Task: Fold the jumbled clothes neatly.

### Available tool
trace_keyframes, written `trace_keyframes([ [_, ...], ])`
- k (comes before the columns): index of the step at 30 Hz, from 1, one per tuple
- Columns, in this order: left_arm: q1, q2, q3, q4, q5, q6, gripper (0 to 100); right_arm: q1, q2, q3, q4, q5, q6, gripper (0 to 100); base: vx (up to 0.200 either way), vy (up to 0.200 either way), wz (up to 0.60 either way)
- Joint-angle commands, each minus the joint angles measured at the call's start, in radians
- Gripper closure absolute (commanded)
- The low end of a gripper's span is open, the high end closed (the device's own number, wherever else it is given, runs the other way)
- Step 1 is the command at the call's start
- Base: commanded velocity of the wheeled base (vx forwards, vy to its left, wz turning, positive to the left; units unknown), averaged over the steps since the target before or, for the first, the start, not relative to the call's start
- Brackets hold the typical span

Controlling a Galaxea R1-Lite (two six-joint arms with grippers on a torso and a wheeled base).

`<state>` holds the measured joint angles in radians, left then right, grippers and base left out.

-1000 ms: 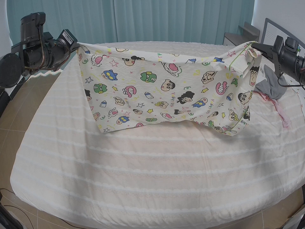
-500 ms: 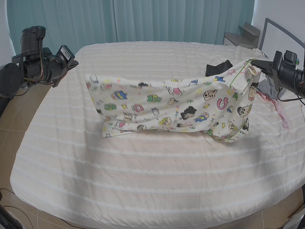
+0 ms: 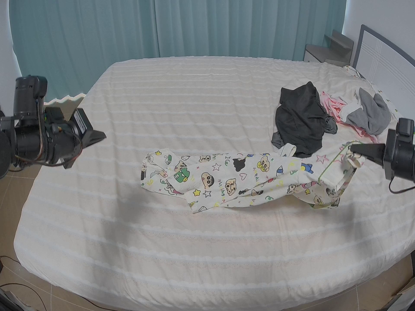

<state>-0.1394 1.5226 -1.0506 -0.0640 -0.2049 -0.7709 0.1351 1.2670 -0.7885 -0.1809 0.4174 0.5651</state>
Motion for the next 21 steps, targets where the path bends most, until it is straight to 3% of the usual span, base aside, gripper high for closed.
trace_keyframes([
  [1,-0.077,-0.036,0.161,-0.008,-0.065,0.004,100,0.001,-0.075,0.120,0.009,0.012,-0.042,100,0.000,0.000,0.00],
  [4,-0.103,-0.028,0.185,-0.014,-0.064,0.005,100,0.001,-0.075,0.120,0.009,0.014,-0.040,100,0.000,0.000,0.00],
  [5,-0.180,0.042,0.221,-0.022,-0.057,0.030,100,0.003,-0.084,0.109,0.008,0.017,-0.036,100,0.000,0.000,0.00],
  [6,-0.203,0.077,0.221,-0.030,-0.054,0.042,100,0.008,-0.089,0.106,0.008,0.018,-0.034,100,0.000,0.000,0.00],
  [13,-0.309,0.363,0.166,-0.186,0.004,0.042,100,0.043,-0.121,0.112,-0.011,0.020,-0.033,100,0.000,0.000,0.00],
  [14,-0.313,0.403,0.152,-0.209,0.007,0.042,0,0.044,-0.124,0.114,-0.011,0.020,-0.033,100,0.000,0.000,0.00],
  [21,-0.342,0.597,0.015,-0.237,0.045,0.021,0,0.043,-0.126,0.117,-0.011,0.020,-0.033,100,0.000,0.000,0.00],
])
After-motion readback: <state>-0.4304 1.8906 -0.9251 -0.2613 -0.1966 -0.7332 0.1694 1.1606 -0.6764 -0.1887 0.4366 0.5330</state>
